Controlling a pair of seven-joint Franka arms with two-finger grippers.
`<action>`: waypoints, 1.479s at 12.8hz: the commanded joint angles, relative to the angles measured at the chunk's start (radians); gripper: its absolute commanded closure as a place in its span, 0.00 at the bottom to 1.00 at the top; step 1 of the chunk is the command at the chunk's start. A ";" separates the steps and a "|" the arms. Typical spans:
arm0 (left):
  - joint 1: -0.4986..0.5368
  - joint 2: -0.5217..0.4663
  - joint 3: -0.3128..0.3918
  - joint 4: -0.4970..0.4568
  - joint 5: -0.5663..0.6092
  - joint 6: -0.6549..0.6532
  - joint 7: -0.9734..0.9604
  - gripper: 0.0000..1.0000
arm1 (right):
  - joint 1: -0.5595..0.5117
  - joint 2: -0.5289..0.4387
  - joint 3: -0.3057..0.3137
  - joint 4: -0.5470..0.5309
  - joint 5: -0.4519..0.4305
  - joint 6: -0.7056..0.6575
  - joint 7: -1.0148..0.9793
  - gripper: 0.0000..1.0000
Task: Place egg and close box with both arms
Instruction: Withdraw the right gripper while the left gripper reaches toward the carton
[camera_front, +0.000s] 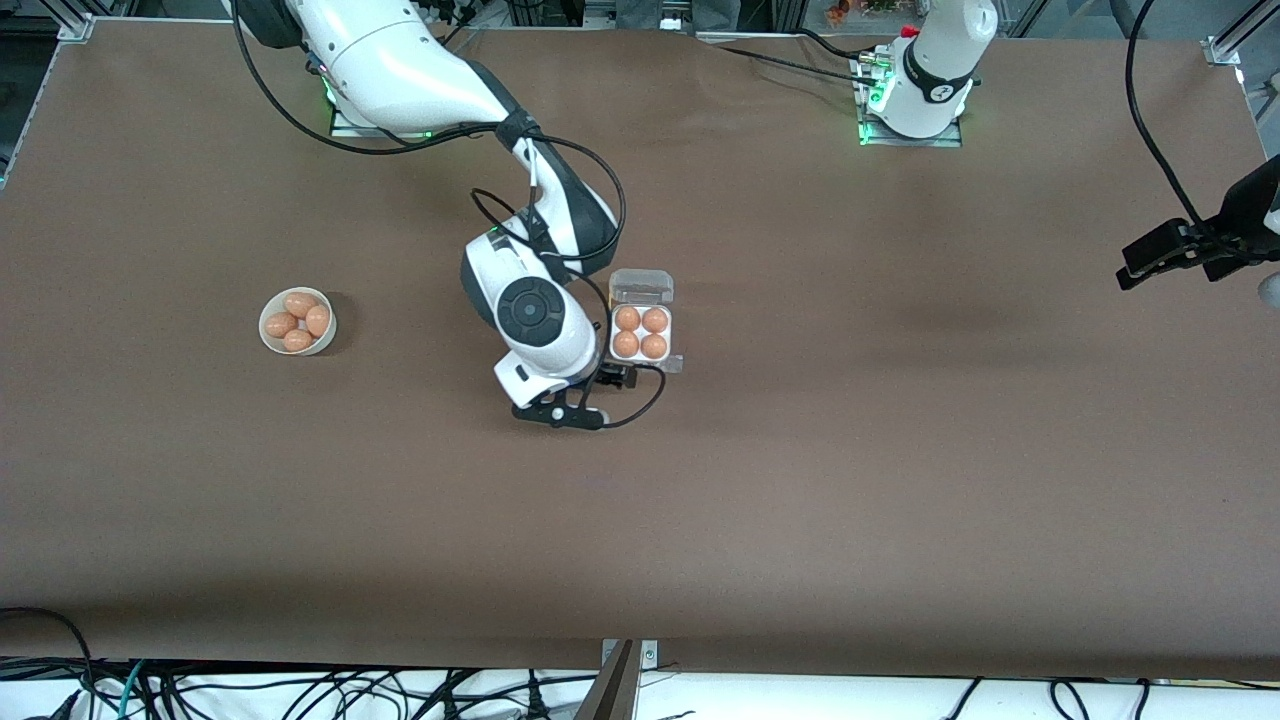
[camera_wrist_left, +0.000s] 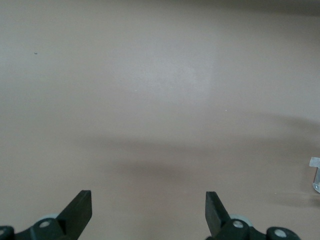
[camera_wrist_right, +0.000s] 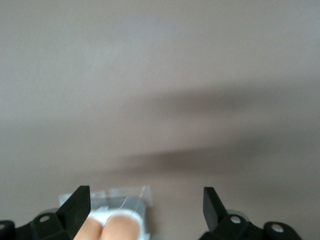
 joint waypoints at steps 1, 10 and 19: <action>-0.007 0.009 -0.048 0.031 -0.011 -0.047 0.003 0.00 | -0.012 -0.051 -0.055 -0.017 -0.011 -0.043 -0.017 0.00; -0.039 0.093 -0.362 0.028 -0.100 -0.249 -0.266 0.98 | -0.113 -0.165 -0.199 -0.019 0.006 -0.269 -0.305 0.00; -0.365 0.418 -0.390 0.108 -0.137 -0.235 -0.740 1.00 | -0.640 -0.631 0.202 -0.316 -0.193 -0.312 -0.587 0.00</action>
